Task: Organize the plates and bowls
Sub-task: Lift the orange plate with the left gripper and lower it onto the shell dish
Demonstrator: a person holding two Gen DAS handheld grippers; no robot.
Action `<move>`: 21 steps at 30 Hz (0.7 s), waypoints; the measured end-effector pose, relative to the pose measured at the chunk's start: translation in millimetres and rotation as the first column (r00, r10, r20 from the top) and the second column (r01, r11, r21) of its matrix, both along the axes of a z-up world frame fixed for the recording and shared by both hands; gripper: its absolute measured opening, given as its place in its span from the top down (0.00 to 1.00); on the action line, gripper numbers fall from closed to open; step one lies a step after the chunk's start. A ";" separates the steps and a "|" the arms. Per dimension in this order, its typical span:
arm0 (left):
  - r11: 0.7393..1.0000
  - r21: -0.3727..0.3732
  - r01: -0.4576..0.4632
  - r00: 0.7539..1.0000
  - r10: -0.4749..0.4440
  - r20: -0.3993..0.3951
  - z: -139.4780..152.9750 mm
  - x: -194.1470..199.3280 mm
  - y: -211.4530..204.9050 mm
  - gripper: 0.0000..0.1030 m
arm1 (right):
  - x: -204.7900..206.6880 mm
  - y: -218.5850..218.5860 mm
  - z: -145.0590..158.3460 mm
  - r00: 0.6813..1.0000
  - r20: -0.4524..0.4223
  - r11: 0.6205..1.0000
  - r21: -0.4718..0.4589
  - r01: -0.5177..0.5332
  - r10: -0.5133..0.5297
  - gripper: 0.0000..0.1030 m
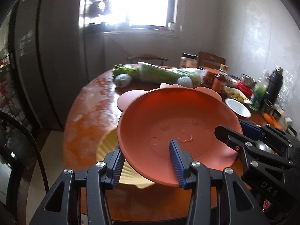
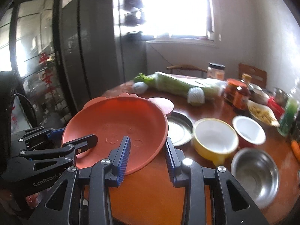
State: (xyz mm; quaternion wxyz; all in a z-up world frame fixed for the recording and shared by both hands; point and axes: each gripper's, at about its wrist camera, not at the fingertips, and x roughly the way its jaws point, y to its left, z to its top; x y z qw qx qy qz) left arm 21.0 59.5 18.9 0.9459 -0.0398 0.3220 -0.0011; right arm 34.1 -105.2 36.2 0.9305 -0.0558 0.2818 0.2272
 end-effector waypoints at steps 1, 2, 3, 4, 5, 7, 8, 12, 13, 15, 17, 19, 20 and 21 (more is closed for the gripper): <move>1.000 0.000 -0.011 1.000 0.011 0.001 -0.5 0.6 5.2 0.54 | 2.7 7.7 -0.1 1.000 0.003 1.000 -0.007 -0.016 0.016 0.64; 1.000 -0.001 -0.020 1.000 0.020 -0.001 -1.7 1.1 9.2 0.54 | 5.8 14.3 -0.9 1.000 0.004 0.999 -0.014 -0.030 0.030 0.64; 1.000 -0.004 -0.031 1.000 0.031 -0.005 -3.4 2.3 14.5 0.54 | 8.7 18.8 -1.6 0.999 0.003 0.999 -0.018 -0.039 0.040 0.64; 0.999 -0.008 -0.041 0.999 0.041 -0.009 -5.6 3.3 19.7 0.54 | 12.6 24.4 -2.9 0.999 -0.001 0.998 -0.018 -0.053 0.053 0.64; 0.999 -0.010 -0.049 0.999 0.048 -0.015 -7.8 4.9 23.3 0.54 | 15.6 27.4 -4.1 0.998 -0.004 0.998 -0.017 -0.060 0.060 0.64; 0.998 -0.011 -0.059 0.998 0.059 -0.024 -12.5 6.9 28.3 0.54 | 23.8 35.9 -8.1 0.997 -0.015 0.997 -0.024 -0.080 0.080 0.64; 0.998 -0.011 -0.064 0.998 0.063 -0.030 -15.2 8.1 30.3 0.54 | 26.0 37.8 -9.4 0.996 -0.019 0.996 -0.026 -0.084 0.084 0.64; 0.997 -0.004 -0.075 0.996 0.074 -0.057 -27.4 16.0 33.9 0.54 | 42.8 47.3 -20.6 0.994 -0.049 0.994 -0.038 -0.102 0.100 0.64; 0.997 -0.004 -0.077 0.995 0.077 -0.067 -30.9 17.9 34.6 0.54 | 45.5 48.8 -23.8 0.993 -0.057 0.994 -0.039 -0.105 0.103 0.64; 0.997 -0.006 -0.078 0.994 0.078 -0.082 -37.1 21.7 34.8 0.54 | 54.0 51.9 -31.2 0.991 -0.076 0.993 -0.046 -0.110 0.106 0.64; 0.997 -0.006 -0.081 0.992 0.080 -0.095 -41.8 25.1 35.5 0.54 | 59.7 54.0 -37.5 0.990 -0.091 0.992 -0.052 -0.112 0.108 0.64; 0.996 -0.010 -0.084 0.991 0.083 -0.106 -45.5 28.6 36.3 0.54 | 66.3 55.5 -44.3 0.988 -0.109 0.992 -0.054 -0.118 0.112 0.64; 0.996 -0.006 -0.087 0.990 0.086 -0.110 -47.0 29.4 36.2 0.54 | 69.1 56.0 -46.7 0.987 -0.116 0.991 -0.055 -0.120 0.113 0.64; 0.996 -0.004 -0.089 0.990 0.088 -0.112 -48.0 30.0 36.6 0.54 | 71.9 57.0 -49.7 0.986 -0.122 0.991 -0.057 -0.121 0.114 0.64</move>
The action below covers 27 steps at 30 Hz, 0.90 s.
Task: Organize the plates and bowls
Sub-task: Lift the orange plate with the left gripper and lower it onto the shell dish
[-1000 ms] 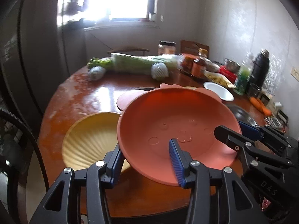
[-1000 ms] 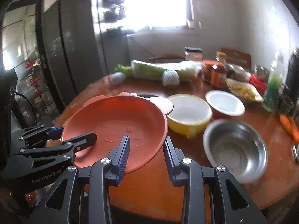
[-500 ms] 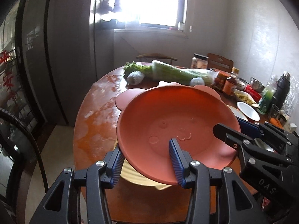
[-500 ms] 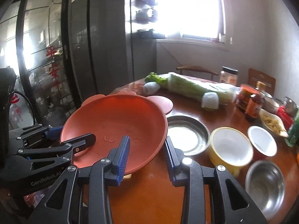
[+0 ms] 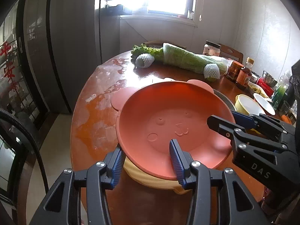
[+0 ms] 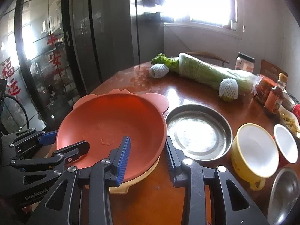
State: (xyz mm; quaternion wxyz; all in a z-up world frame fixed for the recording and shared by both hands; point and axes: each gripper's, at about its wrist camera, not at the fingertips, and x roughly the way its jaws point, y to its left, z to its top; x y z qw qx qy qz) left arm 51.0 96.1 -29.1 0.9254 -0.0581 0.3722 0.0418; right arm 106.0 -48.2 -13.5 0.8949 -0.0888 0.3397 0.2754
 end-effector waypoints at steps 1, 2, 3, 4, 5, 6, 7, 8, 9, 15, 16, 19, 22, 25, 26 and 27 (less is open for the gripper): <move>1.000 0.003 -0.003 1.000 0.003 -0.002 -0.9 0.7 0.1 0.54 | 2.6 0.9 -2.6 1.000 -0.006 1.000 -0.002 -0.002 0.002 0.64; 1.000 0.005 -0.005 1.000 0.005 -0.003 -1.9 1.4 0.1 0.54 | 4.8 1.5 -4.5 1.000 -0.010 1.000 -0.003 -0.004 0.004 0.64; 1.000 0.007 -0.007 1.000 0.007 -0.006 -3.3 1.9 0.2 0.54 | 6.9 2.4 -6.3 1.000 -0.014 1.000 -0.005 -0.006 0.006 0.64; 1.000 0.007 -0.009 1.000 0.009 -0.010 -4.3 3.0 0.1 0.54 | 9.1 3.2 -8.1 1.000 -0.017 1.000 -0.006 -0.007 0.007 0.64; 1.000 0.005 -0.012 1.000 0.012 -0.014 -5.5 3.6 0.0 0.54 | 10.9 3.6 -9.8 1.000 -0.022 1.000 -0.006 -0.007 0.006 0.64; 1.000 0.008 -0.011 1.000 0.011 -0.019 -7.1 4.6 -0.1 0.54 | 11.7 4.3 -10.9 1.000 -0.025 1.000 -0.006 -0.007 0.007 0.64; 1.000 0.012 -0.010 1.000 0.010 -0.022 -8.4 5.4 -1.0 0.54 | 12.9 4.7 -12.2 1.000 -0.027 1.000 -0.007 -0.007 0.007 0.64; 1.000 0.014 -0.009 1.000 0.010 -0.026 -9.7 6.6 -2.0 0.54 | 13.7 4.9 -13.6 1.000 -0.027 1.000 -0.011 -0.006 0.006 0.64; 1.000 0.018 -0.006 1.000 0.007 -0.027 -9.9 6.7 -2.5 0.54 | 14.7 5.1 -15.6 0.999 -0.032 1.000 -0.014 -0.006 0.005 0.64; 0.999 0.043 0.002 0.999 0.000 -0.033 -11.6 6.4 -6.2 0.54 | 16.3 5.5 -21.8 0.999 -0.043 1.000 -0.022 -0.003 0.002 0.63; 0.999 0.049 0.001 0.999 0.000 -0.034 -11.8 6.2 -6.7 0.54 | 16.6 5.8 -22.6 0.999 -0.044 1.000 -0.024 -0.002 0.001 0.63; 0.998 0.060 -0.001 0.999 0.003 -0.036 -12.4 5.1 -7.0 0.54 | 17.1 7.6 -27.7 0.998 -0.055 0.999 -0.035 -0.003 0.001 0.63; 0.997 0.071 -0.003 0.999 0.005 -0.035 -11.0 3.9 -6.9 0.54 | 17.9 8.3 -31.0 0.998 -0.062 0.999 -0.039 -0.007 0.005 0.63; 0.996 0.088 -0.007 0.999 0.010 -0.036 -10.1 2.8 -7.1 0.54 | 17.8 9.7 -32.8 0.998 -0.069 0.999 -0.042 -0.010 0.007 0.63; 0.995 0.098 -0.013 0.999 0.017 -0.037 -10.5 2.3 -6.5 0.54 | 17.4 10.2 -33.4 0.997 -0.073 0.999 -0.041 -0.011 0.008 0.63; 0.994 0.104 -0.016 0.999 0.020 -0.037 -10.3 2.1 -5.5 0.54 | 17.2 10.2 -34.2 0.997 -0.075 0.999 -0.040 -0.010 0.007 0.63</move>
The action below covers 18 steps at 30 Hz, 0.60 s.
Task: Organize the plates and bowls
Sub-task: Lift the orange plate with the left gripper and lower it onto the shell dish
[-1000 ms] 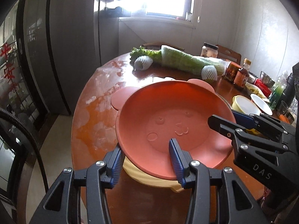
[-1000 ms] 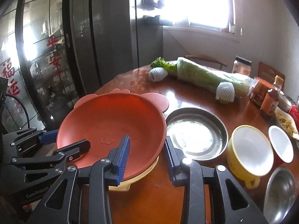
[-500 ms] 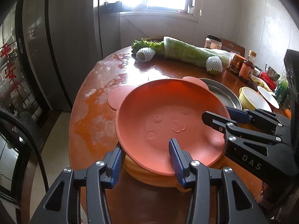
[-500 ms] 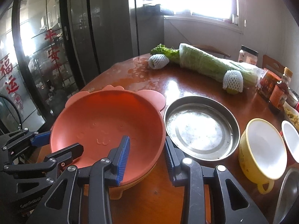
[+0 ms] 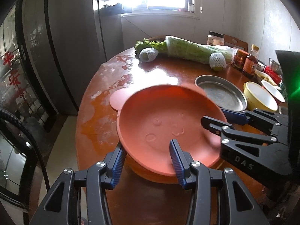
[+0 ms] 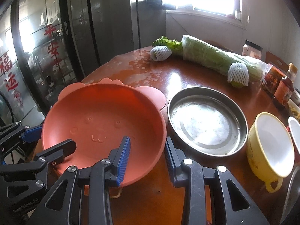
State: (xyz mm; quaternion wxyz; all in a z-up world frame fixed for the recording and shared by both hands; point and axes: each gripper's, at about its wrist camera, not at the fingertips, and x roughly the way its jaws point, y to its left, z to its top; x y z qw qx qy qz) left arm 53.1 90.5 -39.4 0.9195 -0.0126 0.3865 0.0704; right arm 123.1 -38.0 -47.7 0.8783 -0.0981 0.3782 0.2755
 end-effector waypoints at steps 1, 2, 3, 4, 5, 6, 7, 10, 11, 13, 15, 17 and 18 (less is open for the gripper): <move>1.000 -0.004 -0.002 1.000 0.002 -0.004 -0.5 -0.1 1.5 0.54 | -0.5 -0.1 -0.4 1.000 -0.001 1.000 0.001 0.001 -0.001 0.63; 1.000 -0.010 -0.005 1.000 0.005 -0.009 -1.2 0.4 3.3 0.54 | -1.1 0.0 -0.4 1.000 -0.001 1.000 0.003 -0.001 0.001 0.63; 1.000 -0.010 -0.006 1.000 0.006 -0.014 -2.0 0.7 4.4 0.54 | -1.4 0.7 -0.4 1.000 -0.001 1.000 0.002 -0.002 0.002 0.63; 1.000 -0.010 -0.005 1.000 0.005 -0.018 -3.0 0.8 4.9 0.54 | -1.9 1.3 -0.5 1.000 -0.001 1.000 0.000 -0.003 0.003 0.63; 1.000 -0.010 -0.004 1.000 0.004 -0.022 -3.9 0.7 5.1 0.54 | -2.3 1.3 -0.5 1.000 0.000 1.000 -0.001 -0.003 0.003 0.63; 1.000 -0.006 -0.002 1.000 0.002 -0.023 -4.4 0.3 4.8 0.54 | -2.3 1.1 -0.5 1.000 -0.001 1.000 0.000 -0.002 0.002 0.63; 1.000 -0.004 0.001 1.000 -0.001 -0.023 -4.6 0.1 4.2 0.54 | -2.1 1.0 -0.5 1.000 -0.002 1.000 0.000 -0.001 0.001 0.63; 1.000 -0.004 0.006 1.000 -0.006 -0.024 -5.0 -0.6 4.2 0.54 | -2.3 -0.7 -1.2 1.000 -0.005 1.000 -0.003 0.006 -0.006 0.63; 1.000 -0.006 0.005 1.000 -0.005 -0.026 -5.6 -0.6 4.5 0.54 | -2.1 -1.3 -1.8 1.000 -0.009 1.000 -0.005 0.009 -0.009 0.63; 1.000 -0.002 0.004 1.000 -0.004 -0.030 -7.2 0.3 4.7 0.54 | -1.7 -2.5 -2.8 1.000 -0.016 1.000 -0.009 0.012 -0.012 0.63; 1.000 -0.002 0.005 0.999 -0.005 -0.034 -8.5 1.9 5.1 0.53 | -2.8 -2.3 -3.5 1.000 -0.019 1.000 -0.009 0.009 -0.009 0.63; 1.000 -0.003 0.002 0.999 -0.002 -0.039 -10.4 3.2 6.3 0.53 | -4.5 -1.3 -3.5 1.000 -0.019 1.000 -0.006 0.002 -0.002 0.63; 1.000 -0.001 0.000 0.999 0.000 -0.043 -11.8 4.0 7.1 0.53 | -5.1 -0.4 -3.3 1.000 -0.020 1.000 -0.006 0.000 0.000 0.62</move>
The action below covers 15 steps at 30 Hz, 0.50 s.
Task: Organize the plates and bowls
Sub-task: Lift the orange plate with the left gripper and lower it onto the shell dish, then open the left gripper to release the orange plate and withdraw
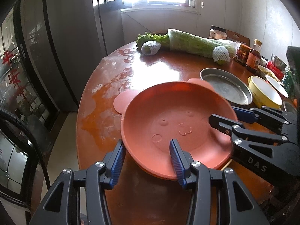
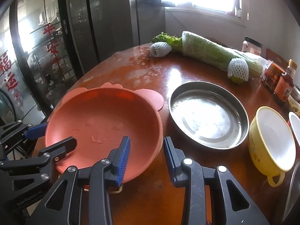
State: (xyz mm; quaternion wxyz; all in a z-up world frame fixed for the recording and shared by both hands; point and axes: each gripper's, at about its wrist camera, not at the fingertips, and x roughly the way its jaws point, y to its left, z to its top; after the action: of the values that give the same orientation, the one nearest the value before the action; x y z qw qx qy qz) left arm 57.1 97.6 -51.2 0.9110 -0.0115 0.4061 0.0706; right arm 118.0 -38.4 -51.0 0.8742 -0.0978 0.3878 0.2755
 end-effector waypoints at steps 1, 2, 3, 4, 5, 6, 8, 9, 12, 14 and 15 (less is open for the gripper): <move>1.000 -0.001 -0.002 1.000 0.002 -0.002 -1.1 0.9 1.1 0.53 | -0.6 1.1 0.1 1.000 0.002 1.000 -0.003 0.000 0.000 0.62; 1.000 -0.005 -0.002 1.000 0.002 -0.004 -2.3 2.0 2.6 0.53 | -1.1 2.2 -0.1 1.000 0.003 1.000 -0.006 -0.003 0.003 0.61; 1.000 -0.010 -0.002 1.000 0.002 -0.007 -3.3 3.5 4.2 0.53 | -1.3 3.0 -0.3 1.000 0.003 1.000 -0.005 -0.004 0.004 0.61; 1.000 -0.011 -0.001 1.000 0.001 -0.005 -3.2 4.2 5.4 0.53 | -1.6 3.9 -0.4 1.000 0.003 1.000 -0.005 -0.003 0.003 0.61; 1.000 -0.009 -0.001 1.000 0.001 -0.002 -3.3 5.4 6.4 0.53 | -1.6 4.7 -0.5 1.000 0.002 1.000 -0.006 -0.004 0.004 0.61; 1.000 -0.007 0.002 1.000 -0.002 0.000 -3.3 6.9 7.2 0.53 | -0.5 5.1 -0.5 1.000 0.001 1.000 -0.004 -0.005 0.005 0.61; 1.000 -0.009 0.006 1.000 -0.006 0.001 -3.4 8.3 9.2 0.53 | -1.1 6.5 -0.4 1.000 -0.001 1.000 -0.002 -0.006 0.006 0.61; 1.000 -0.012 0.008 1.000 -0.008 0.001 -3.3 8.8 10.3 0.53 | -1.5 7.4 -0.4 1.000 -0.001 1.000 -0.002 -0.009 0.009 0.61; 0.999 -0.032 0.017 1.000 -0.016 0.012 -0.3 6.1 12.9 0.52 | -0.7 7.0 0.2 1.000 -0.010 1.000 0.010 -0.010 0.010 0.60; 0.999 -0.038 0.020 0.999 -0.019 0.028 3.1 4.2 13.3 0.48 | 1.9 2.9 0.9 1.000 -0.025 1.000 0.027 -0.003 0.003 0.60; 0.999 -0.038 0.022 0.999 -0.020 0.034 4.5 3.6 13.1 0.47 | 2.6 0.7 1.5 1.000 -0.026 1.000 0.029 0.003 -0.002 0.60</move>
State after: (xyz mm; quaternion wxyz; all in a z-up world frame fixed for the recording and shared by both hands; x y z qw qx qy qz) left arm 60.7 110.7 -46.6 0.9180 -0.0260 0.3923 0.0529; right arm 120.6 -37.7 -49.5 0.8706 -0.0809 0.3954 0.2813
